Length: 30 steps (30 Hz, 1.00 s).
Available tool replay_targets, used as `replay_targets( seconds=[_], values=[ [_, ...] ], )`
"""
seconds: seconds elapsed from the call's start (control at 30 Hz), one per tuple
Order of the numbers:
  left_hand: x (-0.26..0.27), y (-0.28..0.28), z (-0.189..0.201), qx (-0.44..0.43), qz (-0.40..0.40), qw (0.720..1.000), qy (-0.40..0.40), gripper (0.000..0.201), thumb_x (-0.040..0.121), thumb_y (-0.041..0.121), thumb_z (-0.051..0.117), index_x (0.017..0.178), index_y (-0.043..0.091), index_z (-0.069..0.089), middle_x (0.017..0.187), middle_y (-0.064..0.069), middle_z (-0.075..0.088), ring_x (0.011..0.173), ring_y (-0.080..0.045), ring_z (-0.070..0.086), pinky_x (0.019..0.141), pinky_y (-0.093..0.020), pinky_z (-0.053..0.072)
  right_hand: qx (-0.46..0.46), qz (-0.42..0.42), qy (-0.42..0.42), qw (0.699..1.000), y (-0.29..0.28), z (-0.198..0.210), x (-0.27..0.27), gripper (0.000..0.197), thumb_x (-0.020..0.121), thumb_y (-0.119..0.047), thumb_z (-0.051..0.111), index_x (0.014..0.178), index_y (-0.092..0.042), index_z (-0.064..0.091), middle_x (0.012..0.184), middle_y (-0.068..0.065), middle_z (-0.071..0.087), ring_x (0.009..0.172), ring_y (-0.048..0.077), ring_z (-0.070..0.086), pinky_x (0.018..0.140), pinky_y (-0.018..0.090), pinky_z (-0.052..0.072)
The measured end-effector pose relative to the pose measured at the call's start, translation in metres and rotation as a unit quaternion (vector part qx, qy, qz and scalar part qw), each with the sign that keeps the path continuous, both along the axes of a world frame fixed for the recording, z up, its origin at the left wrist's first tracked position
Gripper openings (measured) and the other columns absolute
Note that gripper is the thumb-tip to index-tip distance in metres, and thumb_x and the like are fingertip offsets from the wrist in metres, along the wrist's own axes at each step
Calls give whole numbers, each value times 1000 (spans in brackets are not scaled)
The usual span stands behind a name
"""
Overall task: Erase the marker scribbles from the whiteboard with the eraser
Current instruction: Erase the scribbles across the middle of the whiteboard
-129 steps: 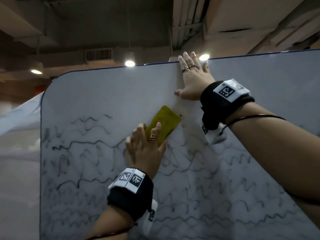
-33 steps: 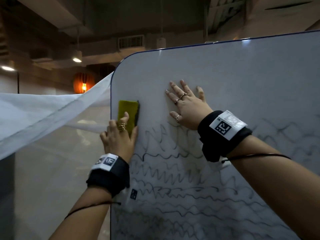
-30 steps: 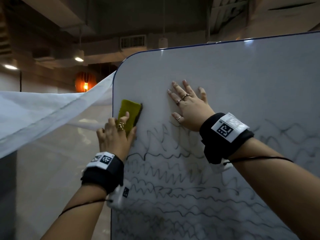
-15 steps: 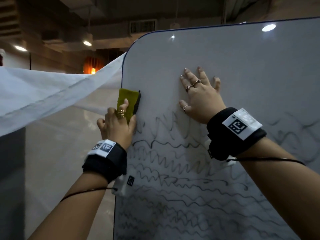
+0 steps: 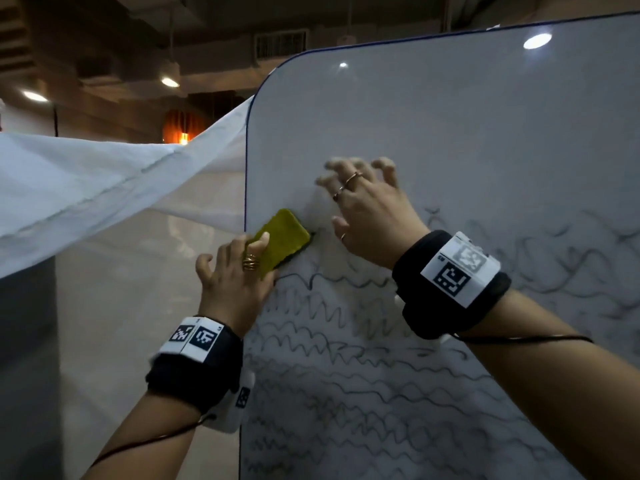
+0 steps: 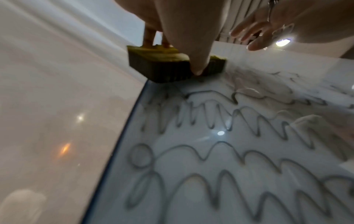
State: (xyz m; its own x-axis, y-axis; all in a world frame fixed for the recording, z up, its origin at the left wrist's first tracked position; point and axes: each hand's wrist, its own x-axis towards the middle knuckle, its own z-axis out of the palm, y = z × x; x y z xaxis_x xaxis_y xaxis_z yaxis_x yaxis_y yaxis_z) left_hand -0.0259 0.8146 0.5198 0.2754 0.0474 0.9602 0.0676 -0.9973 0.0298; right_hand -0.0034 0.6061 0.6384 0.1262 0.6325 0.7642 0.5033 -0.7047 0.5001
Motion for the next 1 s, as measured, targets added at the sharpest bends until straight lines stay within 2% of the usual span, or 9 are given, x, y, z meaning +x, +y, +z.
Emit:
replay_targets(
  seconds=[0.1, 0.2, 0.3, 0.37, 0.5, 0.57, 0.63, 0.8, 1.0],
  values=[
    [-19, 5, -6, 62, -53, 997, -15, 41, 77, 37, 64, 106, 20, 43, 117, -3, 44, 104, -22, 43, 84, -34, 20, -70, 70, 13, 995, 15, -22, -5, 72, 59, -29, 78, 127, -17, 56, 134, 7, 52, 119, 27, 51, 97, 39, 21],
    [-34, 1, -9, 76, -74, 994, 5, 39, 88, 57, 36, 97, 20, 37, 119, 0, 42, 104, -20, 43, 83, -31, 18, -139, 58, 37, 988, 23, -41, -9, 77, 65, -32, 75, 136, -17, 48, 138, 7, 48, 123, 27, 47, 99, 40, 28],
    [-42, 5, -9, 80, -123, 989, 21, 39, 92, 58, 30, 98, 20, 36, 125, 0, 43, 108, -18, 44, 87, -28, 15, -155, 74, 13, 985, 24, -51, -9, 79, 58, -27, 80, 131, -13, 55, 120, 9, 59, 105, 29, 58, 87, 37, 44],
    [-45, 7, -9, 13, -181, 983, 10, 42, 86, 58, 40, 108, 23, 38, 129, 3, 41, 114, -15, 40, 93, -26, 17, -127, 100, -33, 986, 21, -53, -6, 73, 59, -27, 79, 129, -18, 58, 113, 12, 60, 96, 30, 59, 81, 36, 42],
    [-38, 21, -6, -313, -287, 905, 27, 67, 72, 70, 18, 130, 39, 34, 127, 6, 39, 121, -12, 32, 109, -35, 17, -19, 38, -93, 995, 12, -45, -8, 53, 79, -30, 45, 131, -30, 55, 122, 14, 53, 95, 29, 40, 73, 35, 26],
    [-28, 25, -1, -389, -313, 863, 72, 78, 75, 77, 10, 137, 35, 34, 135, 2, 42, 130, -18, 33, 114, -39, 15, 5, -17, -108, 994, 19, -40, -8, 55, 77, -32, 42, 130, -30, 56, 126, 12, 54, 93, 28, 35, 72, 34, 24],
    [-21, 20, 6, -456, -364, 809, 75, 71, 92, 63, 6, 138, 22, 40, 138, -5, 45, 126, -17, 39, 107, -26, 21, 15, -34, -117, 992, 36, -39, -2, 54, 74, -31, 46, 126, -29, 59, 126, 9, 57, 94, 27, 34, 71, 34, 23],
    [-15, 6, 5, -516, -477, 707, 80, 72, 95, 54, -5, 123, 21, 52, 115, 3, 61, 104, -1, 54, 79, -14, 40, -34, 52, -110, 992, 59, -74, 16, 50, 81, -18, 34, 122, -23, 63, 122, 9, 59, 94, 28, 38, 72, 37, 27],
    [-15, 10, -2, -520, -501, 686, 88, 67, 96, 52, -2, 130, 24, 49, 127, 4, 57, 118, -10, 51, 100, -25, 35, -52, 60, -178, 981, 32, -52, 25, 47, 78, -22, 43, 120, -28, 63, 122, 6, 55, 91, 27, 36, 69, 34, 24]
  ],
)
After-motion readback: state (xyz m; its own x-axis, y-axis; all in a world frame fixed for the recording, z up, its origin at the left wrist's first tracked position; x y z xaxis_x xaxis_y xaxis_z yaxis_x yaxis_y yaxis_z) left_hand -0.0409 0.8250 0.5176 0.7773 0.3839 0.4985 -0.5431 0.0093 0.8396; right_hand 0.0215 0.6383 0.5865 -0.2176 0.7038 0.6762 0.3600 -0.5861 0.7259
